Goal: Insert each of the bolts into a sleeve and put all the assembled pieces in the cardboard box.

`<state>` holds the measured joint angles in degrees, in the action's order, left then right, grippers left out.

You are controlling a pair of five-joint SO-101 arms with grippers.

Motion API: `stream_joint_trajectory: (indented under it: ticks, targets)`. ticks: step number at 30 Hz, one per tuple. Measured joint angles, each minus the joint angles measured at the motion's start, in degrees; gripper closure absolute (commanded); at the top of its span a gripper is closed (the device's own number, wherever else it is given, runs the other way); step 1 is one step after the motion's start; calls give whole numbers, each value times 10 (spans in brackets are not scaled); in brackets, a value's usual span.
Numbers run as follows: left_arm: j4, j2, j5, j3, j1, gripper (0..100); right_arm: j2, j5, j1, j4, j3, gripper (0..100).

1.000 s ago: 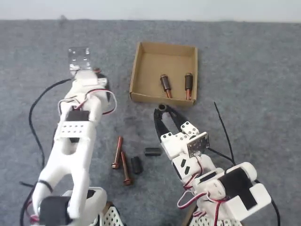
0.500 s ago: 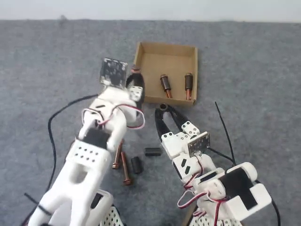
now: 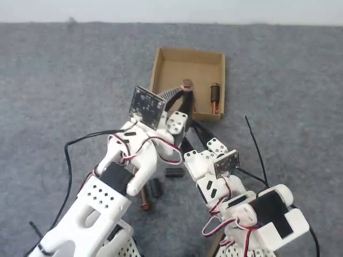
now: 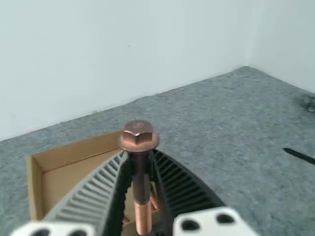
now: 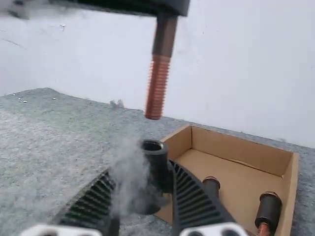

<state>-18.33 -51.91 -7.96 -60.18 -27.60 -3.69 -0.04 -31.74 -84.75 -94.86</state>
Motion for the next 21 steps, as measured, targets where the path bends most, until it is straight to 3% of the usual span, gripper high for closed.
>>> stream_joint_trajectory:
  ticks: [10, 15, 21]
  targets:
    - [-2, 0, 0, 0, -12, 989, 0, 0, 0, 0, 0, 992]
    - [-56, -1, 1, 0, -12, 989, 0, 0, 0, 0, 0, 992]
    - [-63, -3, 1, 1, -12, 989, 0, 0, 0, 0, 0, 992]
